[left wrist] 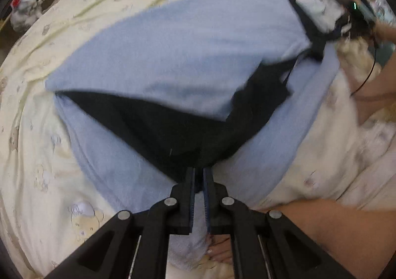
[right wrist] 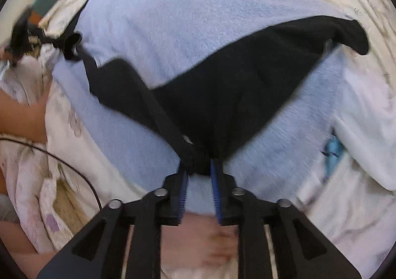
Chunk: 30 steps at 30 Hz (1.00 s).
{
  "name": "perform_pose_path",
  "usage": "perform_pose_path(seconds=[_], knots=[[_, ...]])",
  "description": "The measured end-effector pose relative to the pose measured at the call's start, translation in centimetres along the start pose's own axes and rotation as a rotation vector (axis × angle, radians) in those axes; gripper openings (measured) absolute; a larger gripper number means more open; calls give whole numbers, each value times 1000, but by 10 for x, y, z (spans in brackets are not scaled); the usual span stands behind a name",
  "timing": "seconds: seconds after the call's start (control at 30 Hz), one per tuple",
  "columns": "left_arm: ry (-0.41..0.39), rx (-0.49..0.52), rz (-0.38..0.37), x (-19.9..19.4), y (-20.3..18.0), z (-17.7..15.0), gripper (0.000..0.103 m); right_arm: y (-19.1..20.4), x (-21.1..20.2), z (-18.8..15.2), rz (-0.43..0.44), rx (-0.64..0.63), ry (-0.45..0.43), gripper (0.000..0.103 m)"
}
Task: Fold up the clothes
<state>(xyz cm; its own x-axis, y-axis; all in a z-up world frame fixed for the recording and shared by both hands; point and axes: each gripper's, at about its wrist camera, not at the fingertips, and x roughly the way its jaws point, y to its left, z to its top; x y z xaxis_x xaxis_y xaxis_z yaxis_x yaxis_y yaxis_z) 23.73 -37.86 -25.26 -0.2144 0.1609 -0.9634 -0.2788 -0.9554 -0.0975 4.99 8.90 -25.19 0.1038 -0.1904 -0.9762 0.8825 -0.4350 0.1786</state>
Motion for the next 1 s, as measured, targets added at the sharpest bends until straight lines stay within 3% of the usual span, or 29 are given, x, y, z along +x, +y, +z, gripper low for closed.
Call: perform_pose_path(seconds=[0.03, 0.07, 0.2, 0.27, 0.3, 0.37, 0.43, 0.57, 0.7, 0.83, 1.0], knots=[[-13, 14, -7, -5, -5, 8, 37, -1, -7, -4, -17, -6, 1, 27], [-26, 48, -19, -9, -15, 18, 45, -4, -15, -8, -29, 0, 1, 28], [-125, 181, -74, -34, -60, 48, 47, -13, -45, -11, -68, 14, -37, 33], [-188, 213, -82, -38, -71, 60, 60, -11, -58, -4, -58, -1, -76, 41], [-182, 225, -57, -29, -78, 68, 67, -10, -64, -1, -52, -9, -94, 43], [-139, 242, -44, -4, -80, 73, 66, 7, -58, 19, 32, -58, -106, 54], [-97, 249, -14, 25, -82, 77, 67, 14, -46, 37, 58, -124, -95, 61], [-102, 155, -84, 43, -70, 82, 62, 40, -6, 58, 75, -224, -53, 61], [-116, 202, -86, 42, -79, 84, 58, 64, 15, 72, 115, -328, -31, 61], [-114, 194, -73, 48, -81, 89, 58, 83, 19, 75, 91, -411, -15, 61], [-103, 257, -58, 51, -90, 85, 56, 105, 16, 69, -1, -575, -13, 61]])
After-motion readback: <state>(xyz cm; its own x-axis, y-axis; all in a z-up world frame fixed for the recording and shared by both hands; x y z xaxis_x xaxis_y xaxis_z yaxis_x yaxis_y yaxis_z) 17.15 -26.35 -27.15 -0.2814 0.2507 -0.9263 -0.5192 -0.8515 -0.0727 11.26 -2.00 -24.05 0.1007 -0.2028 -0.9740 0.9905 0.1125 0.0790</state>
